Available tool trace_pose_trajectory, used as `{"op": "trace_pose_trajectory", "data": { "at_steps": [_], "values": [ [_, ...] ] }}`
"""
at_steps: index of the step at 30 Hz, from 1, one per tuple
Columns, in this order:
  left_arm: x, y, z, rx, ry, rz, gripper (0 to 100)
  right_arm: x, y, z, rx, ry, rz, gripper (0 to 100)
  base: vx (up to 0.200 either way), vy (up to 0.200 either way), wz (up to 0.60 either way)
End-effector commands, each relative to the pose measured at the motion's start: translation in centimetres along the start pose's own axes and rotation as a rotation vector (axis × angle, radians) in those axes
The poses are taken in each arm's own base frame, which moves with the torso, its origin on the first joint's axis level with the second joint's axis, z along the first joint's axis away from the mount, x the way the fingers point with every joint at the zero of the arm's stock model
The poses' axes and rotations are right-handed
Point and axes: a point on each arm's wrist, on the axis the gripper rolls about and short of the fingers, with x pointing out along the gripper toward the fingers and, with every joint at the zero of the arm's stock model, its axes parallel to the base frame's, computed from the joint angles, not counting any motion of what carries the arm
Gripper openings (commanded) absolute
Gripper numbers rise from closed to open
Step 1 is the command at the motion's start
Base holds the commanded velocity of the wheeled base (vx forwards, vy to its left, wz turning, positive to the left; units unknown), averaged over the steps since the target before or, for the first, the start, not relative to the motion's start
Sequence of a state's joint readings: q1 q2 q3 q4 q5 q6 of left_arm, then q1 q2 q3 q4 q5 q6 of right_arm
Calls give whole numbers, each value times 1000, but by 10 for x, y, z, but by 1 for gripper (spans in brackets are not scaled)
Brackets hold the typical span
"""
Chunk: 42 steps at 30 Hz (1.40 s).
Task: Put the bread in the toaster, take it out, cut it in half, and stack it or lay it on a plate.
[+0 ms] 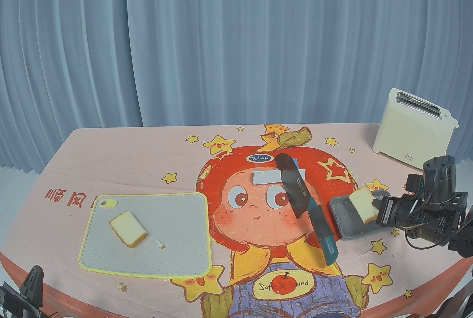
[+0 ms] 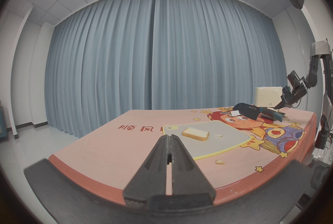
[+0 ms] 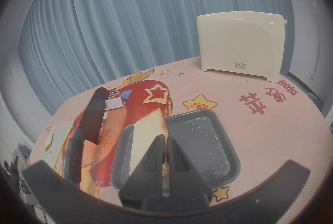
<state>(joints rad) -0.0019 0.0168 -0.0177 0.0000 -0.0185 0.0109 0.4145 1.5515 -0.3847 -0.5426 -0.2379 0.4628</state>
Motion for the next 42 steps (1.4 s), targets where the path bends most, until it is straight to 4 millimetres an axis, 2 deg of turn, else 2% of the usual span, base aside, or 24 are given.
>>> {"op": "trace_pose_trajectory", "data": {
  "at_steps": [1,23,24,28,36,42],
  "values": [
    [1,0,-5,0,19,0,0,4,-1,-4,-9,15,-29,0,0,0,0],
    [1,0,-5,1,19,0,0,3,0,-5,-16,9,-41,0,0,0,0],
    [1,0,-5,1,19,0,0,3,0,-4,-13,5,-39,100,0,0,0],
    [1,0,-5,1,19,0,0,0,1,-2,-10,-8,-29,100,0,0,0],
    [1,0,-5,1,19,0,0,-22,4,7,0,-82,28,100,0,0,0],
    [1,0,-5,0,19,0,0,-24,5,6,-4,-85,36,100,0,0,0]
  ]
}}
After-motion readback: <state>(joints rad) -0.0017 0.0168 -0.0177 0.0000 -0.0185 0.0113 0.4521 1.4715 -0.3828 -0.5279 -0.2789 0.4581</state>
